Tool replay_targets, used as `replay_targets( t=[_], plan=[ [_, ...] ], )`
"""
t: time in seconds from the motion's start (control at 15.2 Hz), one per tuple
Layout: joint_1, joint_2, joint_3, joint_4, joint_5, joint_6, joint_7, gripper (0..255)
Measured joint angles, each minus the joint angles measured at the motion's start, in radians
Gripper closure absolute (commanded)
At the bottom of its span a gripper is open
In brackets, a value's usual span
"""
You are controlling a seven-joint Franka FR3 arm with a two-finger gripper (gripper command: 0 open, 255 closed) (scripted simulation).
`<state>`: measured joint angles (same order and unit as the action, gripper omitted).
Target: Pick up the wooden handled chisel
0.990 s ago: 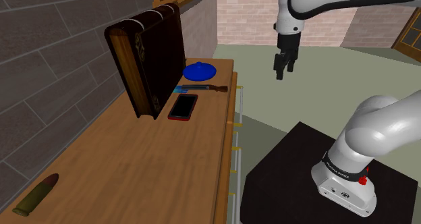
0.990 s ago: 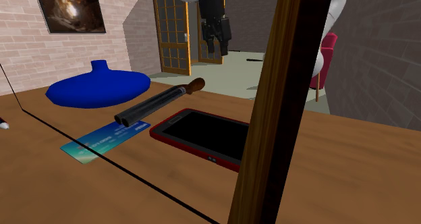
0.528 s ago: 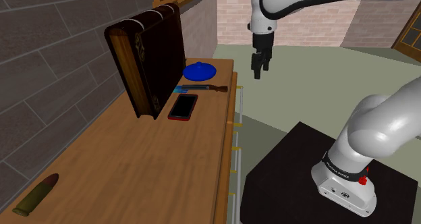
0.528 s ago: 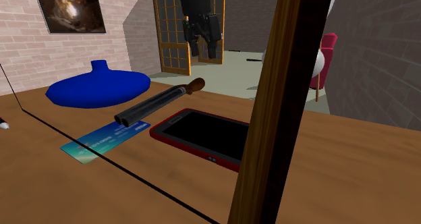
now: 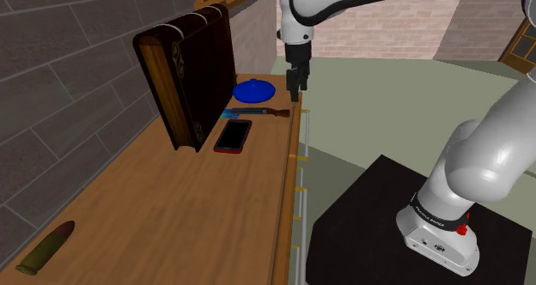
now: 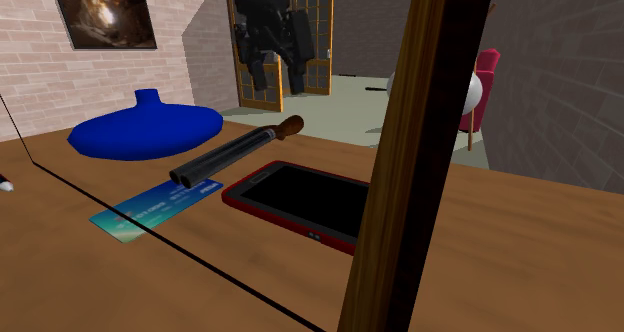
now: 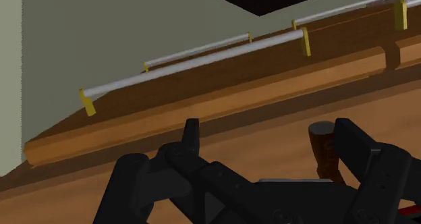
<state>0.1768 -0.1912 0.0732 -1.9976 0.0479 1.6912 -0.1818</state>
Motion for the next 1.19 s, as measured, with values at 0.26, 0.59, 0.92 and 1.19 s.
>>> replay_targets(
  t=[0.26,0.59,0.92,1.19],
  plan=[
    [0.035,0.107,0.035,0.12,0.001,-0.001,-0.024,0],
    [0.081,0.254,0.082,0.304,-0.011,-0.023,-0.046,0],
    [0.092,0.291,0.092,0.311,-0.016,0.01,-0.055,0],
    [0.092,0.29,0.093,0.258,-0.015,0.063,-0.057,0]
  ],
)
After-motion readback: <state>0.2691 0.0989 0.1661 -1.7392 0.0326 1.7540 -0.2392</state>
